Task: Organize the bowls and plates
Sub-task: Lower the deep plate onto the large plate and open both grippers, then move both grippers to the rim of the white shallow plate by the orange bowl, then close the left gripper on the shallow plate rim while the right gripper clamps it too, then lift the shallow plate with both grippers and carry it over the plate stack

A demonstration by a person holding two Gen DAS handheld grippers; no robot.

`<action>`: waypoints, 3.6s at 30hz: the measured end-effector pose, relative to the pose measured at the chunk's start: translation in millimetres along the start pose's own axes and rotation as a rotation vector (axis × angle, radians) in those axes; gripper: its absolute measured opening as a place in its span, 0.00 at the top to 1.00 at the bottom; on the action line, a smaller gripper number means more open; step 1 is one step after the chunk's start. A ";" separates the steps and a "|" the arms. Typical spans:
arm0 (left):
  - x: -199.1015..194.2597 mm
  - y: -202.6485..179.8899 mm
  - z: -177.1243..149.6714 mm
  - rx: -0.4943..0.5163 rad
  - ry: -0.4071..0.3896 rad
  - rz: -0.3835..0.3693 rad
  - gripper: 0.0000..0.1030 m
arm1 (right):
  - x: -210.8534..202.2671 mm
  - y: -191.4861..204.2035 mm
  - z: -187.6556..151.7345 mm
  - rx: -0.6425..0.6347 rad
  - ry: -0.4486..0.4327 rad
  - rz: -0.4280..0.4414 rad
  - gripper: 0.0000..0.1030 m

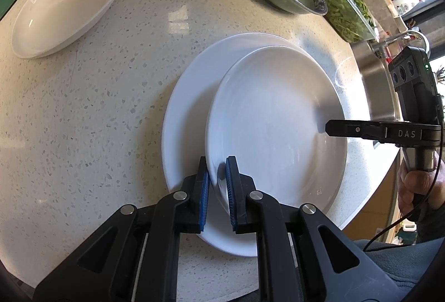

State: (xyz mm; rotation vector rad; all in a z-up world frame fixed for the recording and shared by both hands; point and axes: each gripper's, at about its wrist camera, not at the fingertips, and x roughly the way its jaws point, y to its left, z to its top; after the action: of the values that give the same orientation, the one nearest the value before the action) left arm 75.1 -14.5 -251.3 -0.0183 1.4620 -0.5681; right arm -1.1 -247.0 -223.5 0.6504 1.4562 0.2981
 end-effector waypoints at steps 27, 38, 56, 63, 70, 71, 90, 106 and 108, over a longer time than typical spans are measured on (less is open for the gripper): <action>-47.7 9.4 -15.2 -0.088 -0.153 -0.086 0.00 | -25.8 48.9 -12.6 -0.147 -0.129 -0.201 0.10; -125.3 104.9 0.6 -0.158 -0.417 0.054 0.00 | -33.9 99.8 26.4 -0.184 -0.174 0.074 0.00; -106.7 247.1 126.1 -0.170 -0.253 0.051 0.02 | 77.2 172.7 137.2 0.005 -0.107 0.145 0.33; -82.3 262.8 142.0 -0.160 -0.190 0.079 0.35 | 91.9 165.5 152.2 0.024 -0.106 0.061 0.38; -66.5 265.2 154.5 -0.131 -0.144 0.041 0.46 | 110.0 165.9 161.1 0.019 -0.068 0.048 0.45; -65.5 261.3 154.0 -0.130 -0.140 0.037 0.46 | 111.8 166.0 161.5 0.017 -0.062 0.041 0.47; -51.0 262.8 153.7 -0.120 -0.122 0.025 0.91 | 122.5 170.9 163.8 -0.001 -0.030 0.027 0.76; -51.3 256.9 151.8 -0.089 -0.131 0.028 0.92 | 122.2 179.7 160.4 -0.052 -0.040 -0.019 0.81; -52.4 255.5 151.7 -0.085 -0.133 0.032 0.92 | 121.1 180.8 160.0 -0.055 -0.043 -0.023 0.81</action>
State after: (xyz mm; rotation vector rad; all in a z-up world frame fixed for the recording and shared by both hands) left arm 306.7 177.8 -271.5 -0.0972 1.3536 -0.4697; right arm 204.1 -71.5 -221.5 0.5925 1.4090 0.3038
